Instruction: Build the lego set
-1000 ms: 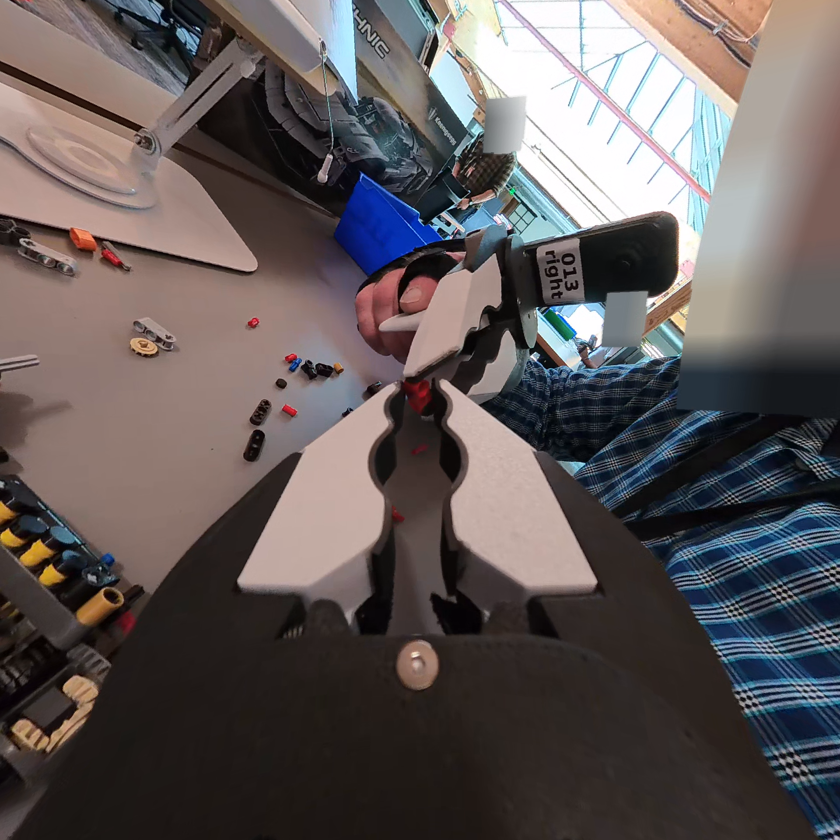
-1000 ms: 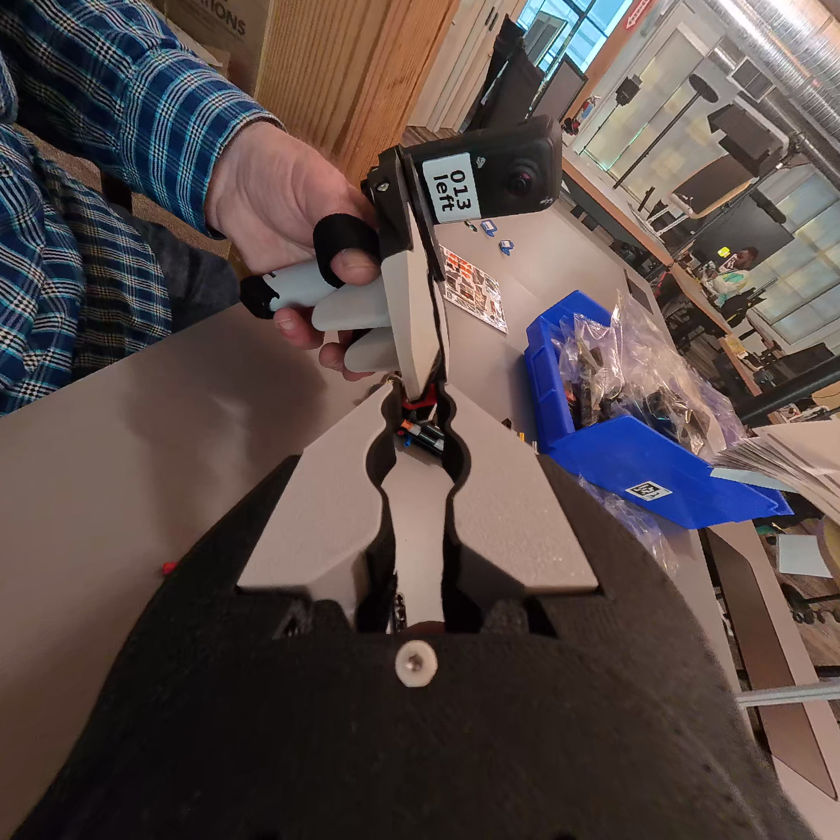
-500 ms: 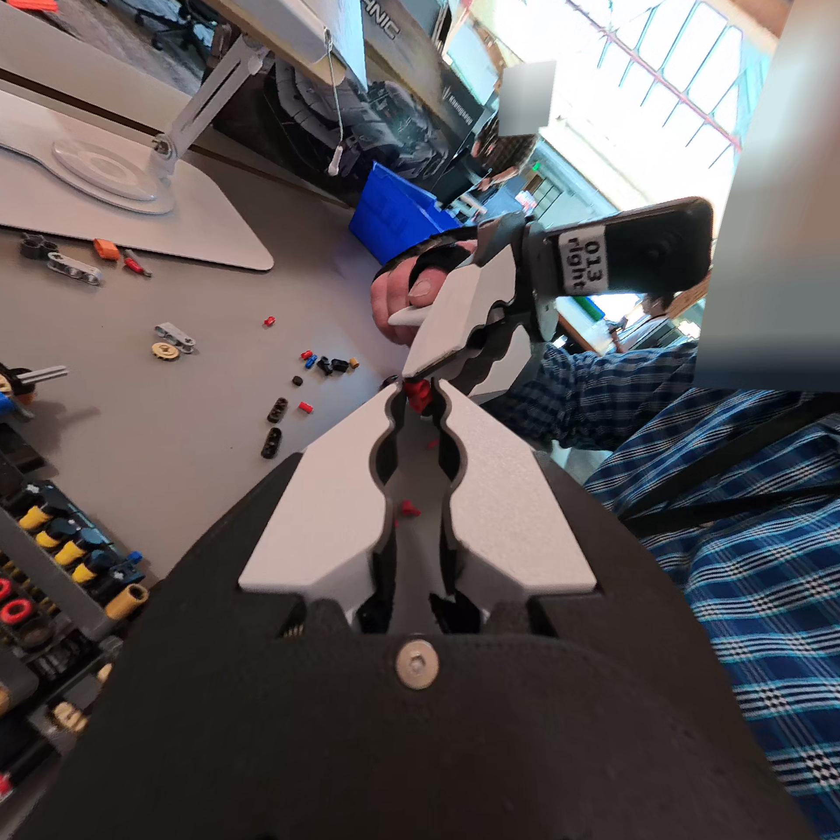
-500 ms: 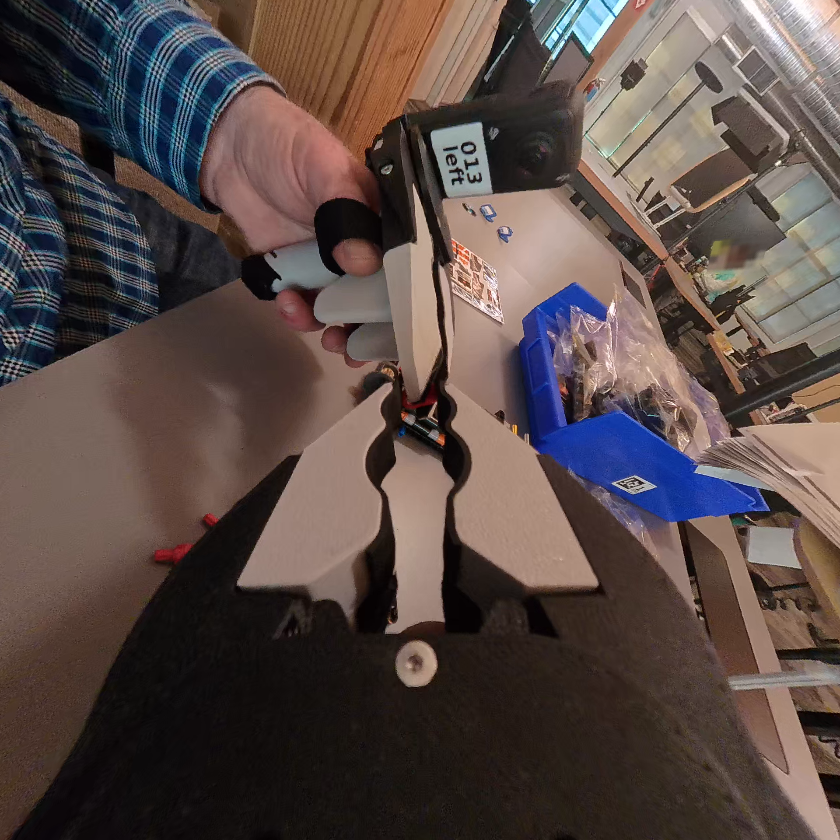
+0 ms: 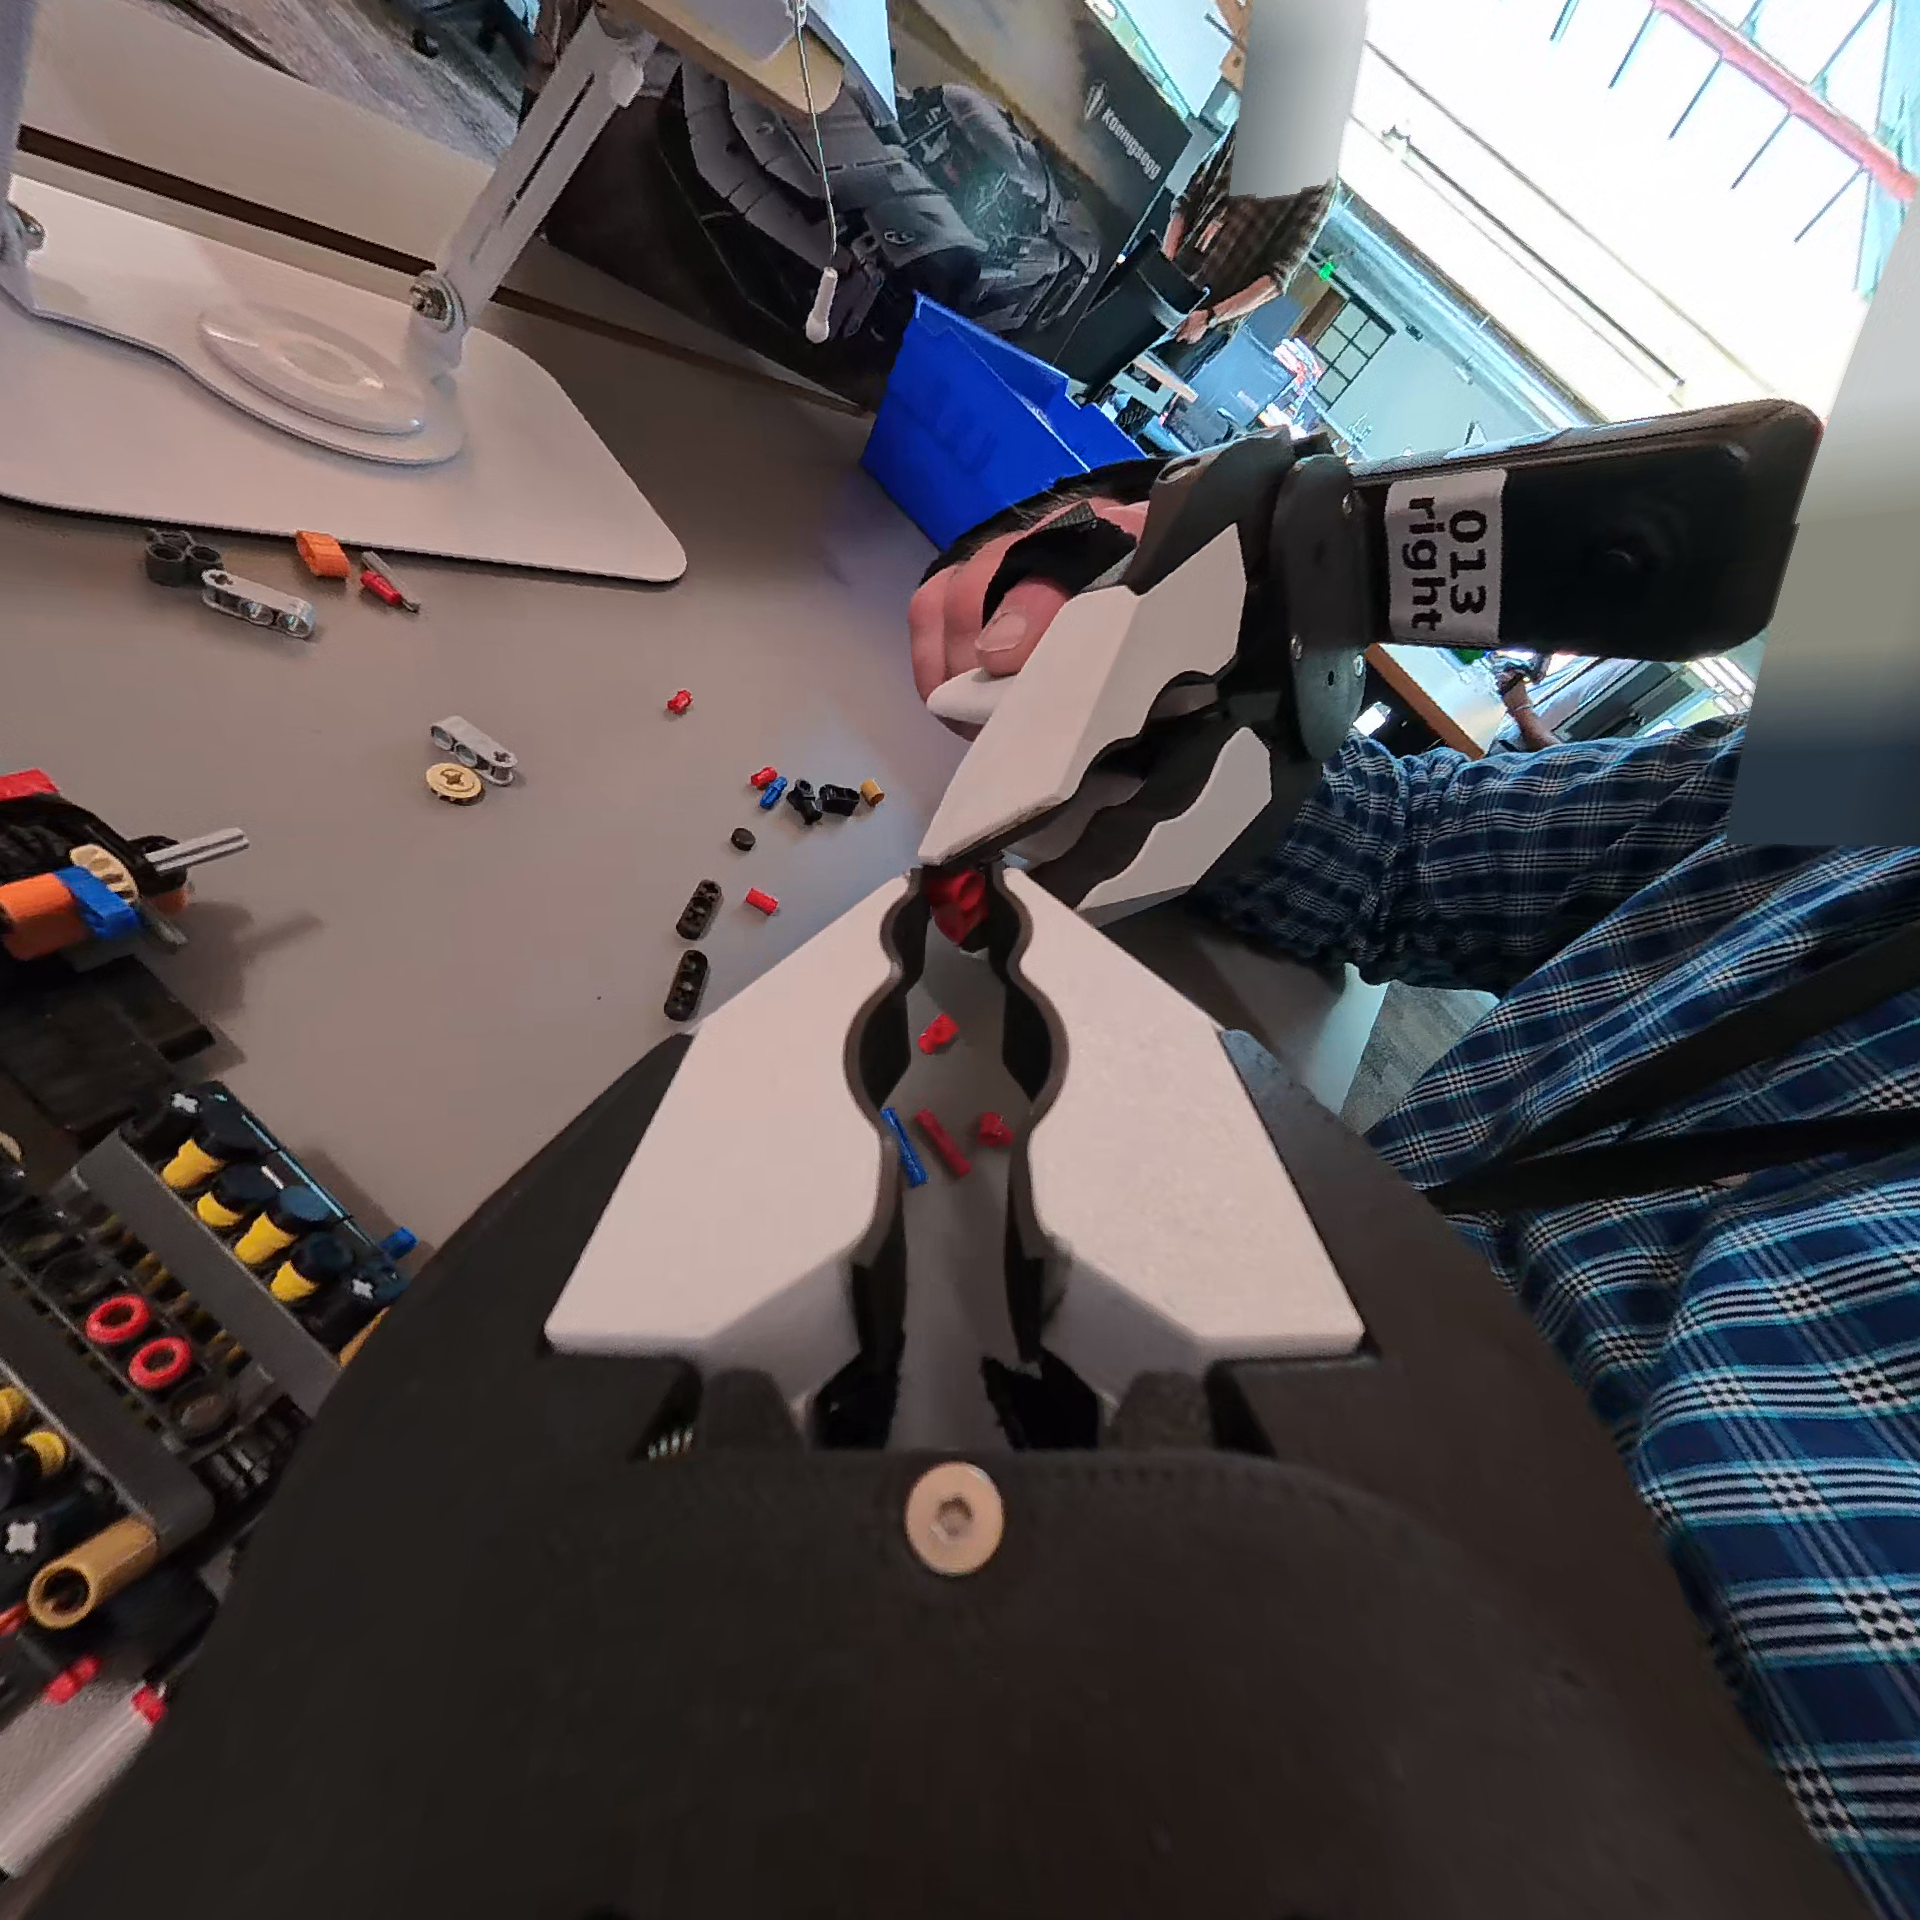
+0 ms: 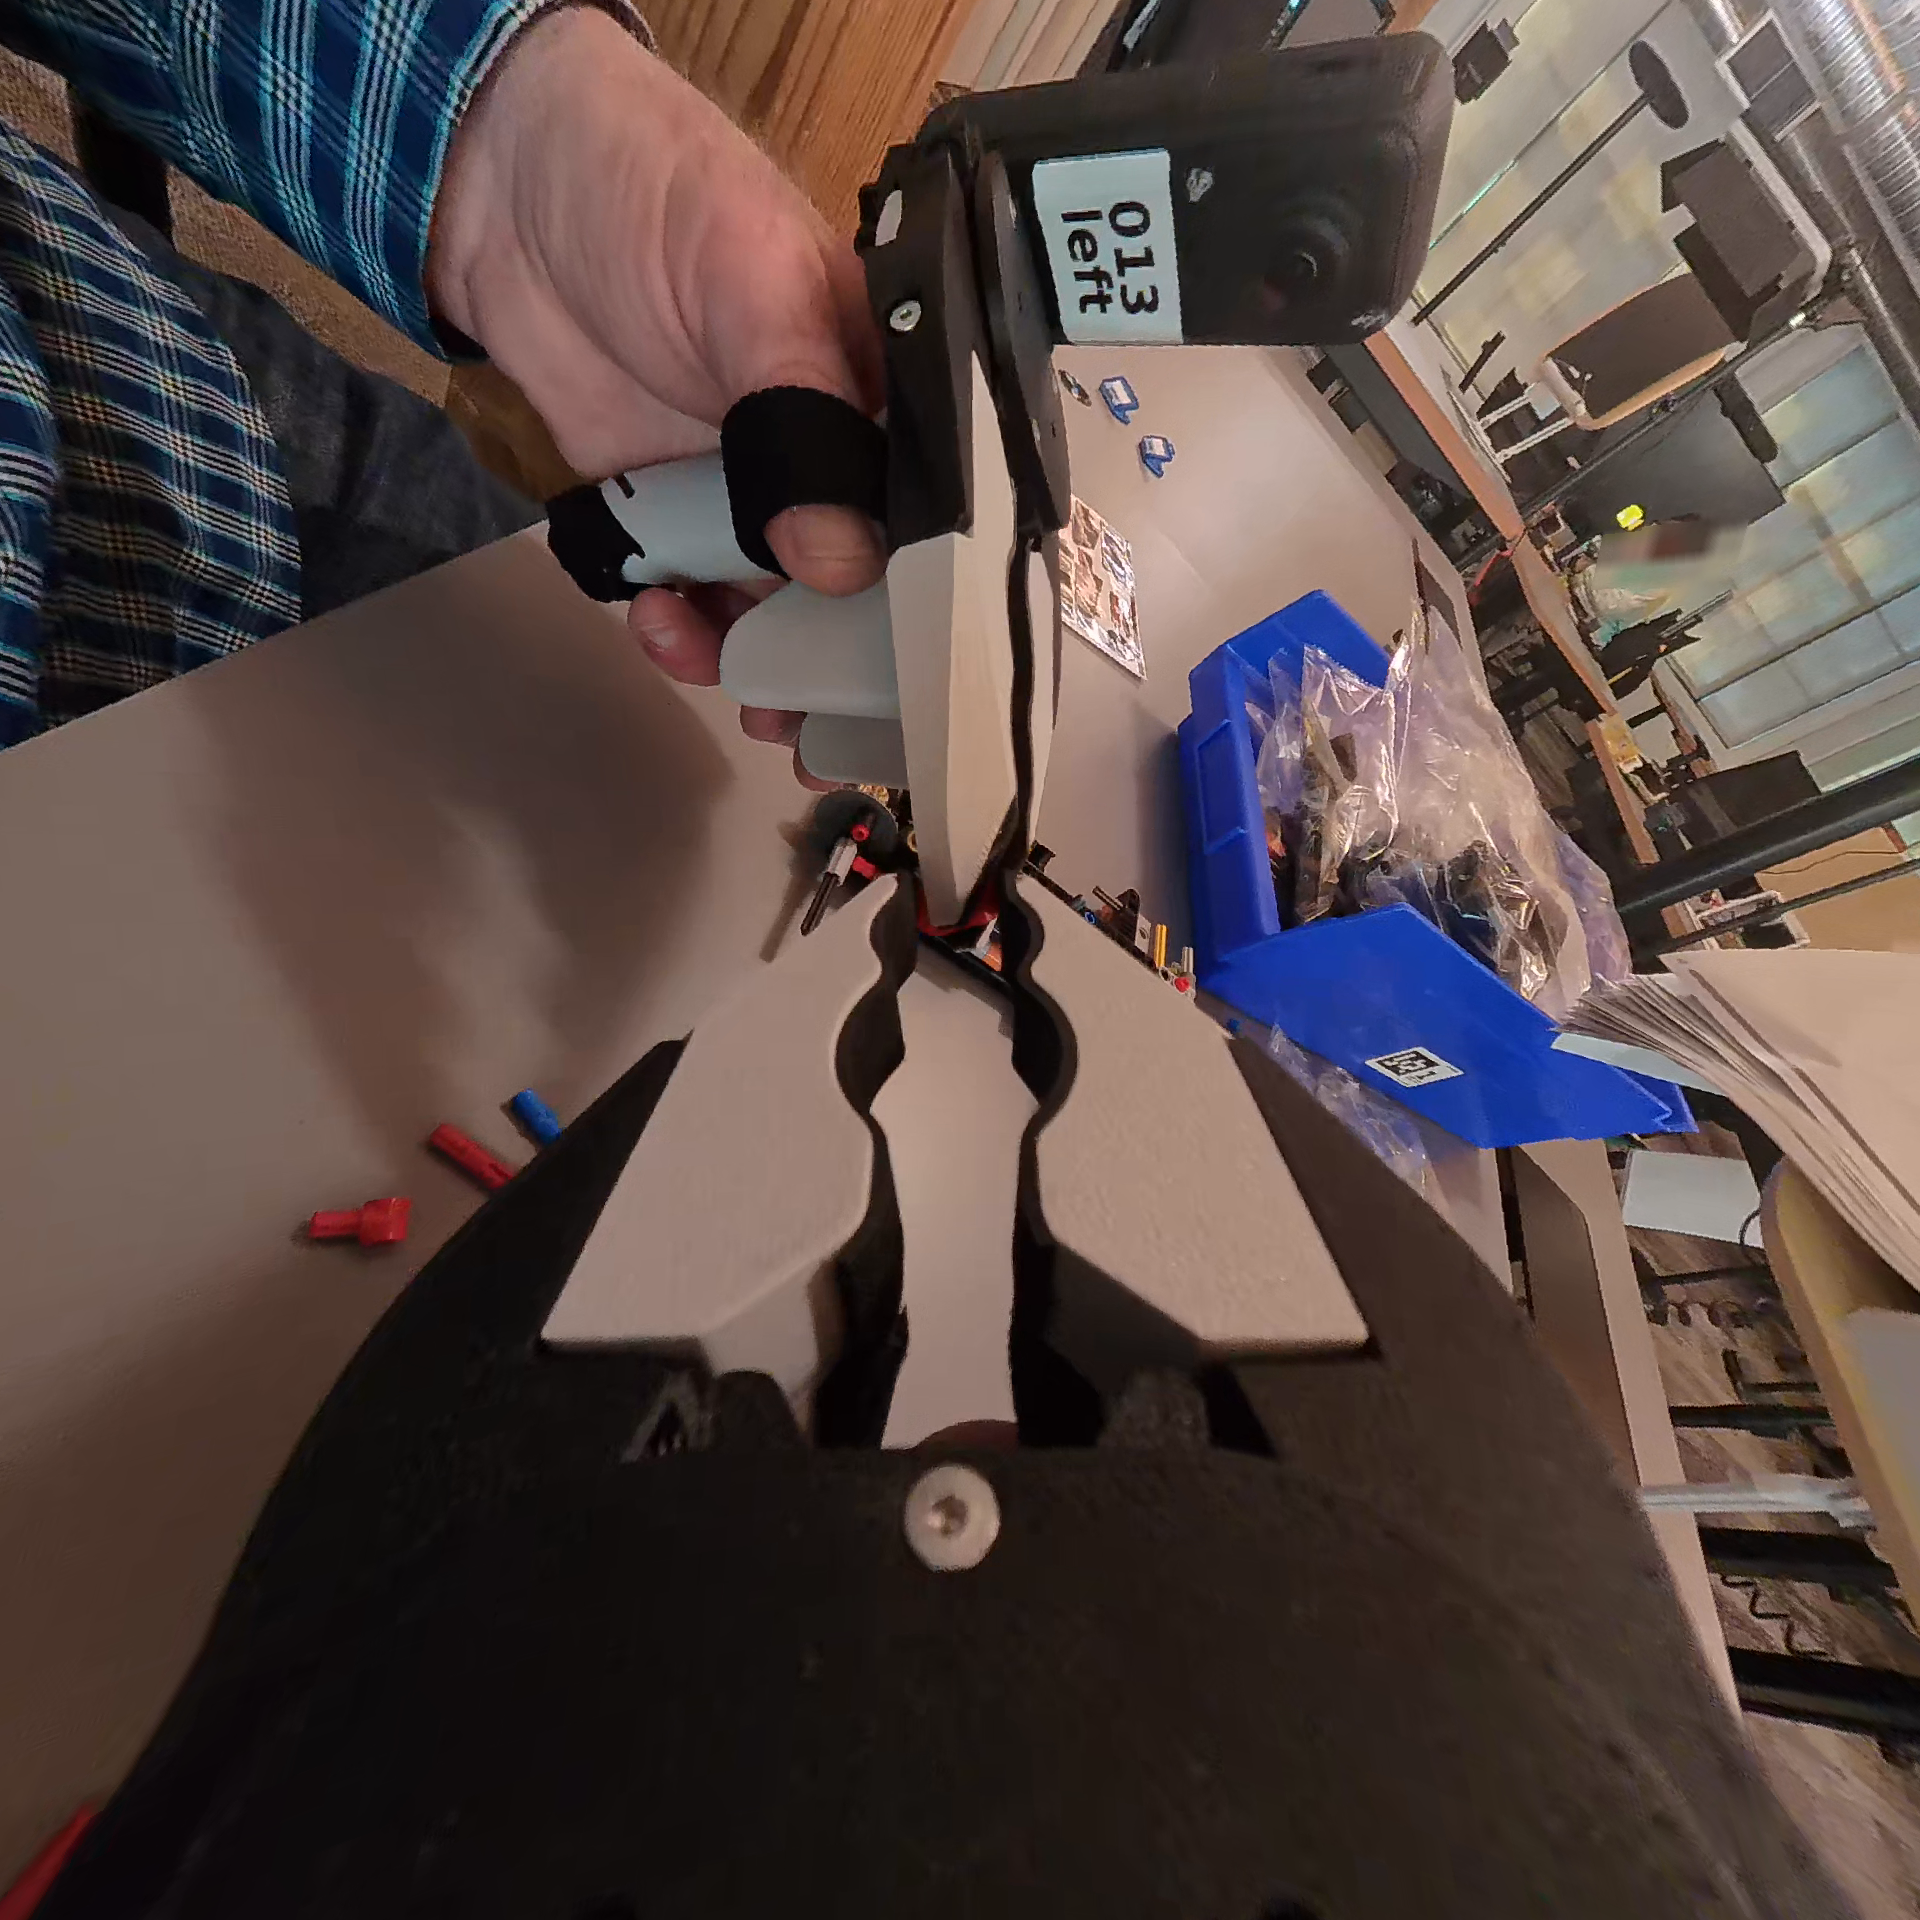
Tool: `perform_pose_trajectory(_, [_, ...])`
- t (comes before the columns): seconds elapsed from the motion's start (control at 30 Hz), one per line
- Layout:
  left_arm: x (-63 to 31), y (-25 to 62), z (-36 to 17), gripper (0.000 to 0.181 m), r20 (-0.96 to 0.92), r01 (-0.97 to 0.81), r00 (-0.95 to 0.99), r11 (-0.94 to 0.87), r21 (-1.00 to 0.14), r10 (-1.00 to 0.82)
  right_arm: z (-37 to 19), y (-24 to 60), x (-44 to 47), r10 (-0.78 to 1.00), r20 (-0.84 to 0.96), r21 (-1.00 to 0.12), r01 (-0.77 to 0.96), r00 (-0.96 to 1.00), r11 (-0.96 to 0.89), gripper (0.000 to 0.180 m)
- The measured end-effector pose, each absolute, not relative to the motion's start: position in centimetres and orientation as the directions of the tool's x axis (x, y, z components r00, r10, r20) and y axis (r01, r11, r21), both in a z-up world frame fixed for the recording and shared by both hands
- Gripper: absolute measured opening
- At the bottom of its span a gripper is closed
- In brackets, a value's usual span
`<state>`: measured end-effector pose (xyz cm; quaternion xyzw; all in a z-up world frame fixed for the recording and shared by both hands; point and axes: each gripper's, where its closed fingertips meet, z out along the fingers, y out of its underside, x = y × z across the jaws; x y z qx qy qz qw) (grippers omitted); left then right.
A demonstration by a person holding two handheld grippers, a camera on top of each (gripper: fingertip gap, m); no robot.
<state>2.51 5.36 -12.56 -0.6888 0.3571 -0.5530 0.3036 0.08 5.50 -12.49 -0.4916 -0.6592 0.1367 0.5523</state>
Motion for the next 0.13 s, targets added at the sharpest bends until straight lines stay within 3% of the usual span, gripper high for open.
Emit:
perform_pose_trajectory(0.03, [2.51,5.37,-12.55,0.009,0.543,-0.157,0.134,-0.559,-0.814,-0.829,-12.48,5.51,0.07,0.798,0.595,-0.723,0.497,0.095,0.479,0.012])
perform_pose_trajectory(0.13, [2.50,5.36,-12.47,0.009,0.541,-0.158,0.133,-0.557,-0.816,-0.830,-12.40,5.49,0.06,0.799,0.593,-0.726,0.494,0.097,0.479,0.012])
